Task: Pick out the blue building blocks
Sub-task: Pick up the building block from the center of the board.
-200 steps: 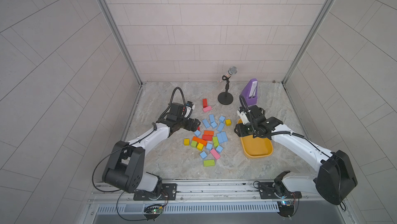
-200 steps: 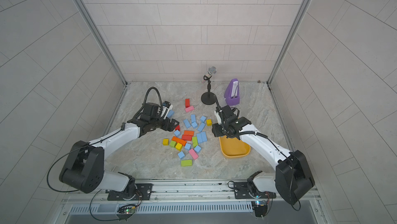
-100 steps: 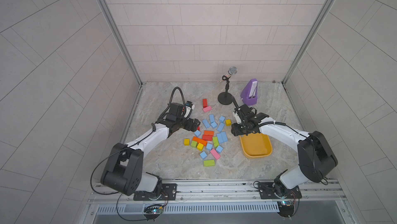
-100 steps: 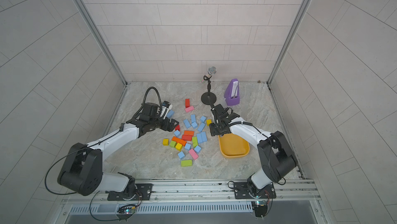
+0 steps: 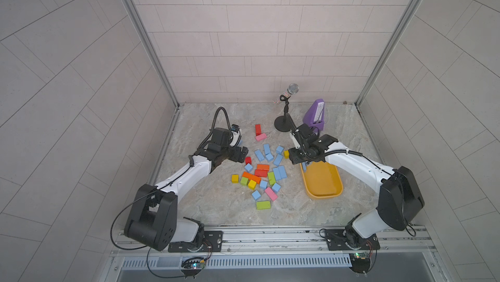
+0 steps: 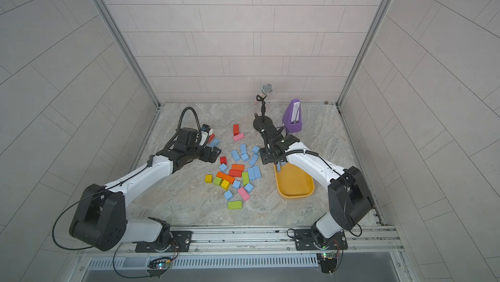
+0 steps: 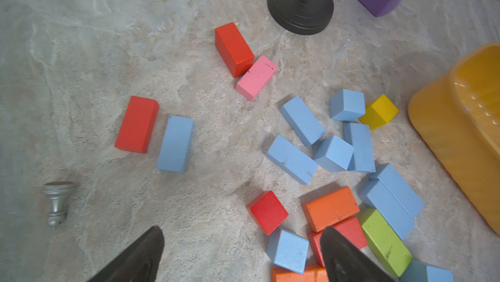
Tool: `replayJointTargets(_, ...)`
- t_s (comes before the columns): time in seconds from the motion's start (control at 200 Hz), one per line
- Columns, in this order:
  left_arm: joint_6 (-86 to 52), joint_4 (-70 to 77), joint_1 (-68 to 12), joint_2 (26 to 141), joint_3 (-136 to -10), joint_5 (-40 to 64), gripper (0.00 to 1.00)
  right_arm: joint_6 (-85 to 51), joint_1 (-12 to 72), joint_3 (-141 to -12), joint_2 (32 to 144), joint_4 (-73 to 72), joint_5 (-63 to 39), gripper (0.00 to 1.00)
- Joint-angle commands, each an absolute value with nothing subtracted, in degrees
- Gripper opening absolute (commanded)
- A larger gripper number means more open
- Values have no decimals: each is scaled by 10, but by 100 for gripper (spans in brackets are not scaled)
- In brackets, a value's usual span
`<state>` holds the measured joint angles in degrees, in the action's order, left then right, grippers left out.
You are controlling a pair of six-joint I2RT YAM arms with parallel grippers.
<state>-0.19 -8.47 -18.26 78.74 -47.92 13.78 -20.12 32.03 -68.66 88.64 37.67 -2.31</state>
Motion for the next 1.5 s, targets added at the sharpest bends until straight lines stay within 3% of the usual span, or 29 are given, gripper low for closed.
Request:
replayJointTargets(0.0,-2,-82,-169,764,-493,91,97,-177,333,-726,933,396,-5,57)
replayJointTargets(0.4,-27,-107,-102,752,-507,123,98,-108,323,-899,1140,409,23,67)
replayJointTargets(0.856,-23,-129,-96,779,-522,126,98,-89,301,-980,1238,442,-52,61)
replayJointTargets(0.991,-23,-128,-97,786,-523,131,98,-90,301,-974,1238,446,-61,56)
replayJointTargets(1.176,-25,-127,-96,791,-521,140,98,-91,301,-973,1238,446,-53,38)
replayJointTargets(1.496,-9,-118,-98,799,-511,206,98,-97,301,-965,1205,442,-47,27)
